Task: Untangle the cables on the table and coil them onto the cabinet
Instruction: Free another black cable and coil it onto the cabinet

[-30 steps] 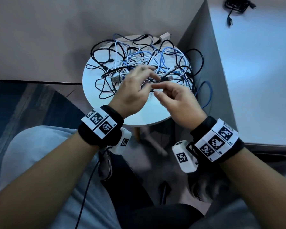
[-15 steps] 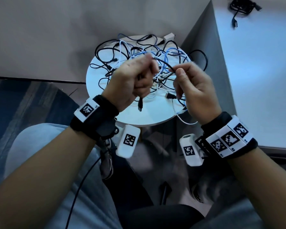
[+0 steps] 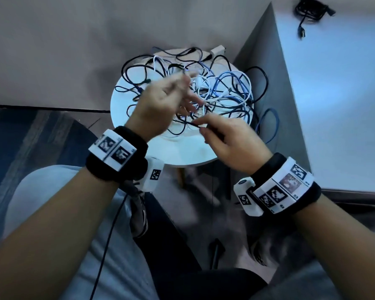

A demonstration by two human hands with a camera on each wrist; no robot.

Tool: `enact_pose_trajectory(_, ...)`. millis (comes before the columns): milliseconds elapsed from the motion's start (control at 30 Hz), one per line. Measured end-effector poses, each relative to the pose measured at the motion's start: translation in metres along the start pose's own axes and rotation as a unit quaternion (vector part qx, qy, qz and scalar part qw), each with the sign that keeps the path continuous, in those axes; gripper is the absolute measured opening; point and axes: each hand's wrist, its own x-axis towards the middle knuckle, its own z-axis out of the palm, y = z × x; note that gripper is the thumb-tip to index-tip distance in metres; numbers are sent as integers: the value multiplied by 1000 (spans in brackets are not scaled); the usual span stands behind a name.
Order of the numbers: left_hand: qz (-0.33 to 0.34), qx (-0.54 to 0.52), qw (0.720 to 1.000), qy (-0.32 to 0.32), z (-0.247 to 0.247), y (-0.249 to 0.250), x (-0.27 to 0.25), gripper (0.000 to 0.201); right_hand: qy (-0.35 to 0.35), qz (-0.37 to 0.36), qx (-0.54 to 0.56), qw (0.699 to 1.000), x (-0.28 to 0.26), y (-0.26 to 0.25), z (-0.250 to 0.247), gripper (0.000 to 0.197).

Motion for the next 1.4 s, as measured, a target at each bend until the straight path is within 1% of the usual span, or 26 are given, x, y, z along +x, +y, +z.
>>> enact_pose_trajectory(33, -3, 48, 998, -39, 3, -1, -3, 29, 34, 5, 24, 999, 1, -1, -3, 22)
enact_pose_trajectory(67, -16, 65, 995, -81, 6, 0, -6, 30, 64, 8, 53, 997, 2, -3, -7, 16)
enact_pose_trajectory(167, -50, 30, 983, -172, 13, 8, -10, 50, 132, 10, 132, 982, 4, -11, -17, 14)
enact_pose_trajectory(267, -71, -82, 975, -191, 15, 12, -11, 46, 185, 7, 161, 970, 8, -13, -20, 20)
enact_pose_trajectory(367, -102, -237, 952, -167, 16, 11, -11, 40, 202, 31, 200, 958, 12, -9, -20, 17)
enact_pose_trajectory(467, -124, -322, 926, -152, 17, 11, -12, 39, 176, 56, 229, 956, 12, -4, -16, 16)
enact_pose_trajectory(533, -130, -370, 907, -152, 12, 14, -11, 38, 133, 64, 236, 961, 10, -3, -12, 28)
enact_pose_trajectory(600, -118, -407, 893, -153, 5, 17, -8, 41, 90, 83, 238, 964, 8, -1, -8, 39)
enact_pose_trajectory(633, -110, -423, 887, -152, 1, 18, -7, 44, 78, 89, 221, 968, 7, 0, -5, 42)
enact_pose_trajectory(700, -92, -448, 878, -139, -4, 16, -4, 48, 66, 83, 141, 984, 5, 3, 1, 43)
enact_pose_trajectory(800, -68, -498, 860, -89, -11, 13, -1, 50, 16, 69, 23, 997, 5, 6, 8, 42)
enact_pose_trajectory(900, -44, -552, 832, -20, -20, 10, 6, 47, -42, 10, -64, 997, -1, 7, 13, 45)
enact_pose_trajectory(933, -40, -547, 836, 3, -22, 10, 8, 45, -61, -9, -81, 995, -3, 7, 15, 45)
enact_pose_trajectory(967, -34, -511, 858, 31, -23, 9, 9, 42, -77, -20, -92, 993, -5, 5, 18, 45)
enact_pose_trajectory(1000, -26, -439, 896, 61, -22, 9, 10, 39, -87, -26, -95, 991, -6, 4, 21, 45)
enact_pose_trajectory(1033, -16, -335, 938, 85, -19, 7, 10, 37, -88, -30, -94, 991, -6, 3, 23, 45)
enact_pose_trajectory(1067, 1, -213, 973, 90, -16, 3, 10, 37, -82, -34, -89, 992, -6, 2, 23, 43)
enact_pose_trajectory(1100, 24, -83, 993, 75, -13, -1, 8, 37, -70, -38, -85, 993, -4, 1, 23, 41)
enact_pose_trajectory(1133, 48, 38, 997, 44, -10, -6, 5, 38, -53, -41, -80, 995, -3, 0, 21, 38)
enact_pose_trajectory(1167, 58, 136, 989, 6, -9, -8, 2, 38, -29, -42, -73, 996, -1, 0, 19, 34)
enact_pose_trajectory(1200, 52, 204, 977, -29, -9, -11, 1, 35, -2, -39, -62, 997, 0, -1, 15, 29)
enact_pose_trajectory(1233, 28, 222, 973, -62, -8, -10, -1, 31, 23, -31, -44, 998, 1, -2, 11, 23)
enact_pose_trajectory(1267, -3, 192, 977, -93, -6, -8, -3, 27, 44, -18, -19, 999, 1, -3, 6, 19)
enact_pose_trajectory(1300, -33, 131, 983, -124, -5, -5, -3, 32, 63, -4, 8, 998, 2, -5, 2, 15)
enact_pose_trajectory(1367, -72, 29, 981, -181, -3, 3, -4, 48, 102, 7, 59, 993, 2, -9, -7, 8)
enact_pose_trajectory(1400, -82, 2, 975, -207, -2, 6, -3, 46, 120, 10, 81, 989, 2, -12, -11, 6)
